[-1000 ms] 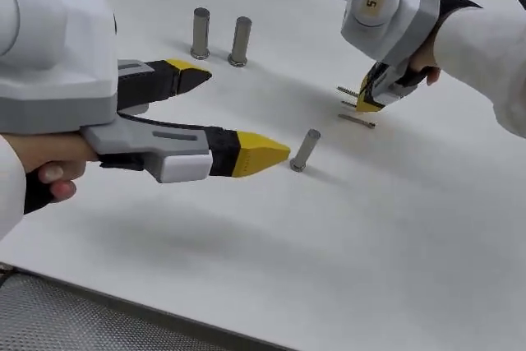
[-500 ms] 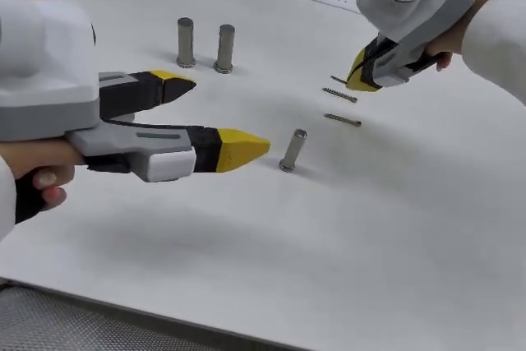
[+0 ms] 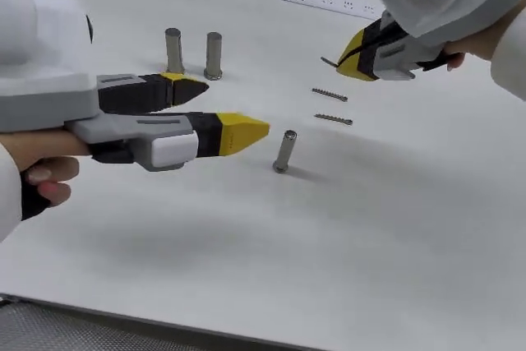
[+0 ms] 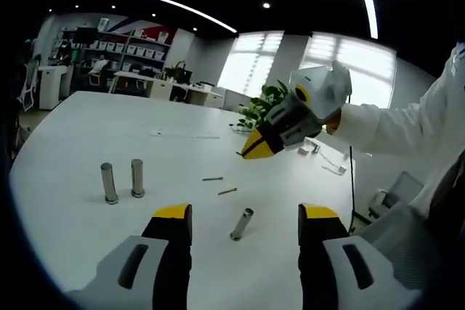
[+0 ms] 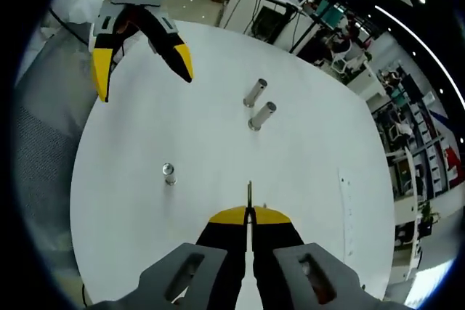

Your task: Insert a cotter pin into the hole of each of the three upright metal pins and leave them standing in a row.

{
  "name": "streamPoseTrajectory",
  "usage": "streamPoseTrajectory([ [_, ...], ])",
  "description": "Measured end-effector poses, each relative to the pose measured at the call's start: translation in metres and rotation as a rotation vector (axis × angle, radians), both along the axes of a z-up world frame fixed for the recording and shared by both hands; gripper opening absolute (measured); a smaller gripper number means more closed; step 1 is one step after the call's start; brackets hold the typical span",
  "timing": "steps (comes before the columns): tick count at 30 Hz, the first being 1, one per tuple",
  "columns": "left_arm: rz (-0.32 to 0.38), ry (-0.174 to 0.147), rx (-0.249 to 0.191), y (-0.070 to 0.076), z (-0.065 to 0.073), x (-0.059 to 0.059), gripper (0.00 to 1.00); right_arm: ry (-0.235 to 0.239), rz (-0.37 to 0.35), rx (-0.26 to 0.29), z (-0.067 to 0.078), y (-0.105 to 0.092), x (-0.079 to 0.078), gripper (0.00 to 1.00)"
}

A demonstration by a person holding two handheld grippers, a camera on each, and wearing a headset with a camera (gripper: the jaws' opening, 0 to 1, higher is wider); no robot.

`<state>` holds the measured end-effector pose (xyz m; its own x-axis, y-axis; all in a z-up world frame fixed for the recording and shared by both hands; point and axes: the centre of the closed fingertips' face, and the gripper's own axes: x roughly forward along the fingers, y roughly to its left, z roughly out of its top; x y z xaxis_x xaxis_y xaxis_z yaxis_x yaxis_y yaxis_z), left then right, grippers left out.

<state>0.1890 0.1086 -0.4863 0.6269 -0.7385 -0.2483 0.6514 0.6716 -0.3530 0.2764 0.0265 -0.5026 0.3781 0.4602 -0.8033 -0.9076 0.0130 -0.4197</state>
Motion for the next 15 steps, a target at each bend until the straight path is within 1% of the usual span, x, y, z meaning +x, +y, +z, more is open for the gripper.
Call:
streamPoseTrajectory([
  [2,-0.009,-0.001,-0.003,-0.004,0.003,0.002,0.53,-0.021,0.007,0.019,0.006,0.002,-0.004,0.0],
  [4,-0.016,-0.011,-0.001,-0.007,0.007,0.005,0.52,-0.047,0.016,0.031,0.01,0.003,-0.008,0.0],
  [6,-0.022,-0.016,-0.007,-0.01,0.01,0.007,0.5,-0.058,0.017,0.043,0.012,0.003,-0.013,0.0],
  [7,-0.028,-0.018,-0.018,-0.013,0.013,0.008,0.49,-0.067,0.014,0.052,0.014,0.002,-0.016,0.0],
  [9,-0.026,-0.009,-0.048,-0.016,0.016,0.01,0.45,-0.098,0.014,0.066,0.018,0.003,-0.02,0.0],
  [12,-0.028,-0.005,-0.062,-0.021,0.019,0.012,0.41,-0.124,0.021,0.083,0.02,0.004,-0.026,0.0],
  [14,-0.03,0.001,-0.069,-0.022,0.018,0.015,0.41,-0.14,0.032,0.085,0.021,0.005,-0.032,0.0],
  [15,-0.029,0.0,-0.071,-0.023,0.019,0.015,0.41,-0.158,0.035,0.091,0.023,0.006,-0.034,0.0],
])
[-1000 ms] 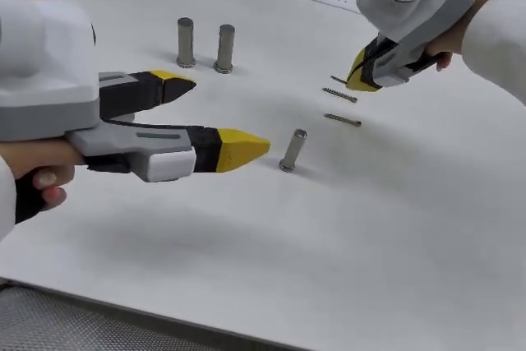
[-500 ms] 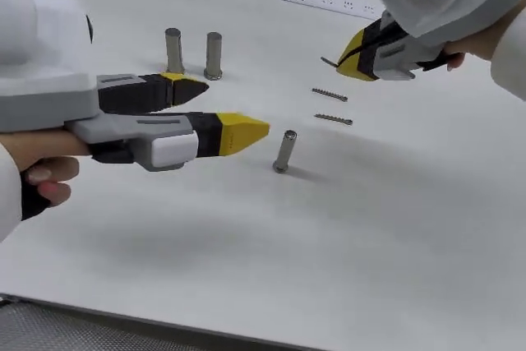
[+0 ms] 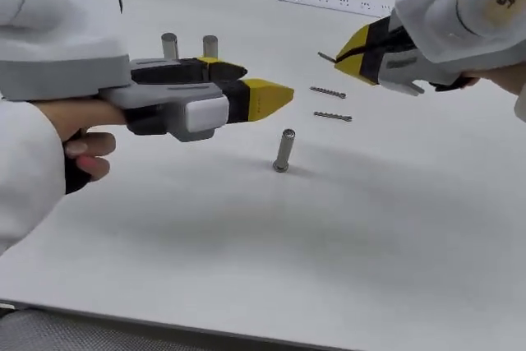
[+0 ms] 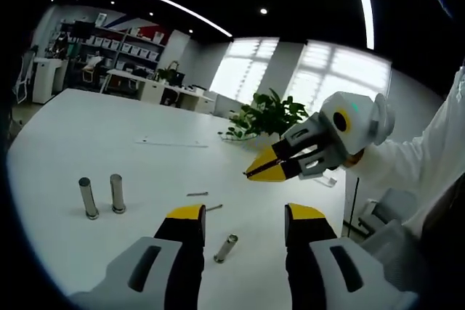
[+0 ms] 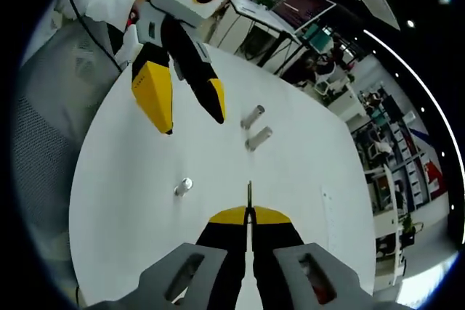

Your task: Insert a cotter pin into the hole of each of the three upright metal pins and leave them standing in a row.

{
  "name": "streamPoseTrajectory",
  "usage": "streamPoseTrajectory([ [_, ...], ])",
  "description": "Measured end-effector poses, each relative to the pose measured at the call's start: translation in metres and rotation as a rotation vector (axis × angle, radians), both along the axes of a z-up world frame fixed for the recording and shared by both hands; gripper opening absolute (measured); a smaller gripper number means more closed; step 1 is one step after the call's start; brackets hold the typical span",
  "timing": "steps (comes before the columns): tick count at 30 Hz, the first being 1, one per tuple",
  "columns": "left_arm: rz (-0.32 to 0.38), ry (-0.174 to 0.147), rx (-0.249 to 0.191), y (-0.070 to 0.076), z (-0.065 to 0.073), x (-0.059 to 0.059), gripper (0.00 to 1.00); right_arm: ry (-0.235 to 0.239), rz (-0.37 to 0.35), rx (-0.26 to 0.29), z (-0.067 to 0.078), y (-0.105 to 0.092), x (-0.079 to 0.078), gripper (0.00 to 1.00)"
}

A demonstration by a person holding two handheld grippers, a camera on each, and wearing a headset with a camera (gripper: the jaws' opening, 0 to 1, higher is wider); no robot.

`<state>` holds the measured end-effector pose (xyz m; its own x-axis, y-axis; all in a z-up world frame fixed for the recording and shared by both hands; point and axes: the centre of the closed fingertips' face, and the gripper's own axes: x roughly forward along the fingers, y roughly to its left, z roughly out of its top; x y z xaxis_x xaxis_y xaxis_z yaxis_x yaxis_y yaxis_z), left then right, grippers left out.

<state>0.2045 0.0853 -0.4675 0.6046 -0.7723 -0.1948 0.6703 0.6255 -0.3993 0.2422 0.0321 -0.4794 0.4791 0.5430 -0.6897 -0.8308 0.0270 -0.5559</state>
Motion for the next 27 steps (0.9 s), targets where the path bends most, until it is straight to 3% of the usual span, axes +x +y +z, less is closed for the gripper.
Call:
streamPoseTrajectory([
  [12,-0.018,0.031,-0.041,-0.016,0.008,0.005,0.29,-0.092,0.028,0.083,0.018,0.012,-0.011,0.0],
  [23,-0.04,0.029,-0.077,-0.03,0.02,0.006,0.11,-0.144,0.058,0.085,0.022,0.016,-0.018,0.0],
  [27,-0.046,0.049,-0.092,-0.033,0.021,0.006,0.06,-0.159,0.068,0.081,0.023,0.017,-0.02,0.0],
])
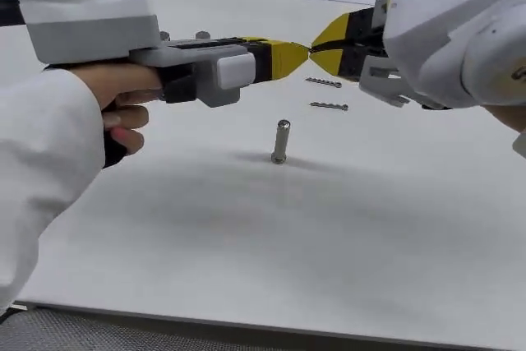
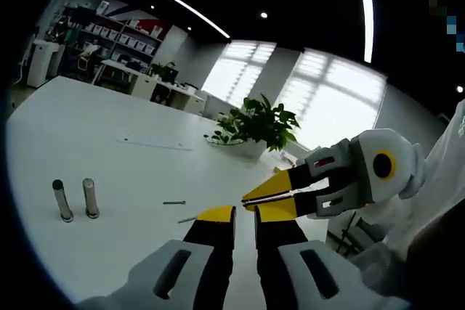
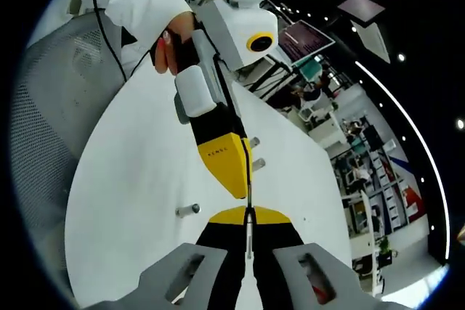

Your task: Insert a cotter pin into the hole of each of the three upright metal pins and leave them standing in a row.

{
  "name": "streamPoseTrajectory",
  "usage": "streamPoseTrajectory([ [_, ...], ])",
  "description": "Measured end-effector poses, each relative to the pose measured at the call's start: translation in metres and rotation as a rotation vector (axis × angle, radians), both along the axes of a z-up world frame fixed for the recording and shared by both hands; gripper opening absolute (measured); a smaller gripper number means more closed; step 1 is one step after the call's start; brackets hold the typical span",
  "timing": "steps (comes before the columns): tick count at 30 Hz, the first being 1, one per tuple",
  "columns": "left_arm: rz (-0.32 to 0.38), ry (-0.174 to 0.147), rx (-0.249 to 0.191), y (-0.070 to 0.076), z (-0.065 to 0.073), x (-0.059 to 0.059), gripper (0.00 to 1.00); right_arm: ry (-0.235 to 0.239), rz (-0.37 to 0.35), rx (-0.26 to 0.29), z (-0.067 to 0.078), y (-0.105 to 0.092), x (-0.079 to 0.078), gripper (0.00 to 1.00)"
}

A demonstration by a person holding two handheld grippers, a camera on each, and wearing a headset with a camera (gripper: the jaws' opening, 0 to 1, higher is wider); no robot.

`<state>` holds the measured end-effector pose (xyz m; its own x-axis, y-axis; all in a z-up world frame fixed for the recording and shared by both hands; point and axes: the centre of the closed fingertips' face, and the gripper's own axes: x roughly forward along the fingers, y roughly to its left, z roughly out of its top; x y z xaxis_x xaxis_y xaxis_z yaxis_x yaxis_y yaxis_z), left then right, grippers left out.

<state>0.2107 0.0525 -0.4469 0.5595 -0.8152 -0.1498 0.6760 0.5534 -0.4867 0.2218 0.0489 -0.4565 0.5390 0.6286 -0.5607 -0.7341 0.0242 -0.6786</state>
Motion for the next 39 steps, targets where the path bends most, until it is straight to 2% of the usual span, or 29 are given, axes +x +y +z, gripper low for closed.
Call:
streamPoseTrajectory([
  [5,-0.003,0.017,-0.017,-0.003,0.0009,-0.0002,0.01,-0.031,0.011,-0.01,0.0024,0.0023,-0.0015,0.0],
  [6,-0.002,0.033,-0.033,-0.0039,0.0018,-0.0002,0.01,-0.034,0.011,-0.012,0.0028,0.0025,-0.0018,0.0],
  [8,0.0,0.035,-0.041,-0.0041,0.0029,0.0003,0.01,-0.06,0.013,-0.015,0.0054,0.003,-0.0008,0.0],
  [15,0.015,0.055,-0.066,-0.002,0.0048,0.0029,0.0,-0.08,0.014,-0.017,0.0083,0.0041,0.0,0.0],
  [20,0.026,0.068,-0.085,-0.0006,0.0056,0.0042,0.02,-0.077,0.014,-0.012,0.0083,0.0054,-0.0025,0.0],
  [33,0.021,0.093,-0.081,-0.0029,0.001,0.0028,0.0,-0.089,0.018,-0.036,0.0043,0.0028,-0.0054,0.0],
  [38,0.024,0.125,-0.09,-0.0029,-0.0014,0.002,0.0,-0.096,0.022,-0.047,0.0022,0.0021,-0.0062,0.0],
  [39,0.032,0.149,-0.107,-0.0025,-0.0015,0.0021,0.0,-0.097,0.024,-0.049,0.0021,0.0022,-0.0064,0.0],
])
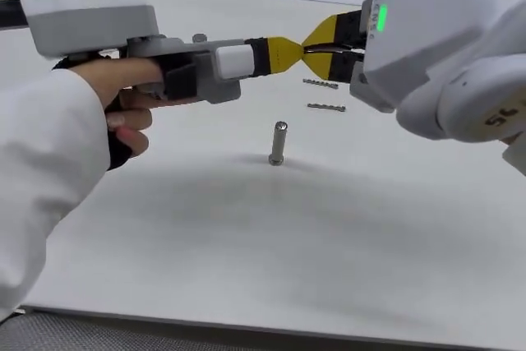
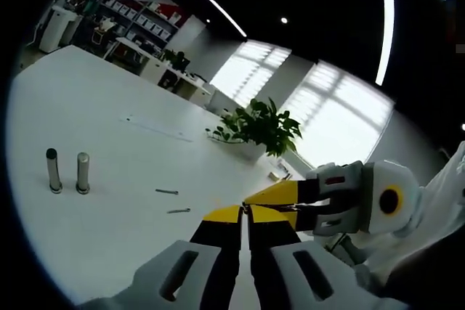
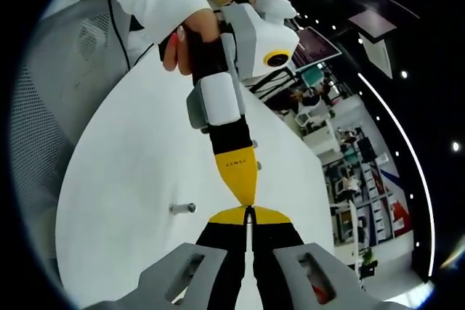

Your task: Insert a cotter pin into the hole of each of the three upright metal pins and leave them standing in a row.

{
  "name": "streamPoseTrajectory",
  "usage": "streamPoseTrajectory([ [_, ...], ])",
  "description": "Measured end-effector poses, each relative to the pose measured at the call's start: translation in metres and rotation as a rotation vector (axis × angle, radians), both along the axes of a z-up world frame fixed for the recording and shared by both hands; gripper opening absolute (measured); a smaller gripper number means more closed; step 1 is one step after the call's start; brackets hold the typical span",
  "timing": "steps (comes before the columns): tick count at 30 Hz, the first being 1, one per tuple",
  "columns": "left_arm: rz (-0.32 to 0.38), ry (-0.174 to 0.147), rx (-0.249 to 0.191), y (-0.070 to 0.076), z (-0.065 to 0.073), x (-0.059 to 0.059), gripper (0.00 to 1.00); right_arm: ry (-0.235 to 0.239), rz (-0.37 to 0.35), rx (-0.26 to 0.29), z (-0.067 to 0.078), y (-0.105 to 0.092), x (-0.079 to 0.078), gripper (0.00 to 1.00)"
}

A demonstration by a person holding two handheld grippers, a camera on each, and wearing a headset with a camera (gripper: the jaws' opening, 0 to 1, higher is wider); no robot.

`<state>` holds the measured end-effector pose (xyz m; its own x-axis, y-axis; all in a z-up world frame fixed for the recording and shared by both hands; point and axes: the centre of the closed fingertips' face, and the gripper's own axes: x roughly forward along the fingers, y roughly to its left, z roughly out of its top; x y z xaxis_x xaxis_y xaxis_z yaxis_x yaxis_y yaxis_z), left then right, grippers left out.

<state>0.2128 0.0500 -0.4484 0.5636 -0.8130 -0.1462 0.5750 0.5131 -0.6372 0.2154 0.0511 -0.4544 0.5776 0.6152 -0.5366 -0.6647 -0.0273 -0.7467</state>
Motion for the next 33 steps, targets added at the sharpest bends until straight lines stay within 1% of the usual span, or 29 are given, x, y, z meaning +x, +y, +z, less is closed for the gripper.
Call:
streamPoseTrajectory([
  [1,0.012,0.005,-0.021,0.0,0.002,0.001,0.0,-0.005,-0.001,0.002,0.001,0.0,0.001,0.0],
  [2,0.018,0.007,-0.031,0.001,0.003,0.002,0.0,-0.01,-0.003,0.004,0.002,0.0,0.002,0.0],
  [6,0.013,0.005,-0.035,0.001,0.005,0.001,0.0,-0.008,-0.001,0.013,0.005,0.0,0.003,0.0],
  [9,0.012,0.003,-0.031,0.001,0.006,0.0,0.0,-0.016,0.005,0.01,0.006,0.001,0.002,0.0],
  [10,0.014,0.004,-0.031,0.003,0.006,0.002,0.0,-0.018,0.007,0.009,0.006,0.001,0.002,0.0],
  [15,0.022,0.019,-0.017,0.004,0.003,0.001,0.0,-0.004,0.009,0.015,0.005,0.002,0.001,0.0],
  [17,0.021,0.008,-0.005,0.004,0.003,0.0,0.0,-0.006,0.017,0.013,0.004,0.003,0.001,0.0],
  [19,0.022,-0.007,0.01,0.005,0.002,-0.001,0.0,0.002,0.018,0.015,0.003,0.003,0.001,0.0],
  [20,0.024,-0.01,0.014,0.005,0.002,-0.001,0.0,0.002,0.014,0.01,0.002,0.002,0.002,0.0],
  [22,0.021,-0.004,0.018,0.005,0.001,-0.002,0.0,0.012,0.018,-0.001,-0.001,0.001,0.003,0.0],
  [24,0.02,-0.008,0.024,0.006,0.001,-0.003,0.0,0.016,0.012,0.001,-0.003,-0.001,0.004,0.04],
  [27,0.024,-0.009,0.043,0.009,-0.002,-0.003,0.0,0.031,-0.012,-0.014,-0.006,-0.006,0.007,0.07],
  [29,0.025,-0.014,0.056,0.011,-0.004,-0.004,0.0,0.053,-0.024,-0.017,-0.009,-0.01,0.008,0.09],
  [31,0.021,-0.016,0.061,0.011,-0.004,-0.005,0.0,0.087,-0.035,0.0,-0.011,-0.014,0.01,0.1],
  [32,0.02,-0.023,0.068,0.011,-0.004,-0.006,0.0,0.117,-0.04,0.019,-0.013,-0.014,0.009,0.11],
  [33,0.019,-0.03,0.074,0.011,-0.004,-0.007,0.0,0.145,-0.028,0.067,-0.01,-0.011,0.007,0.12],
])
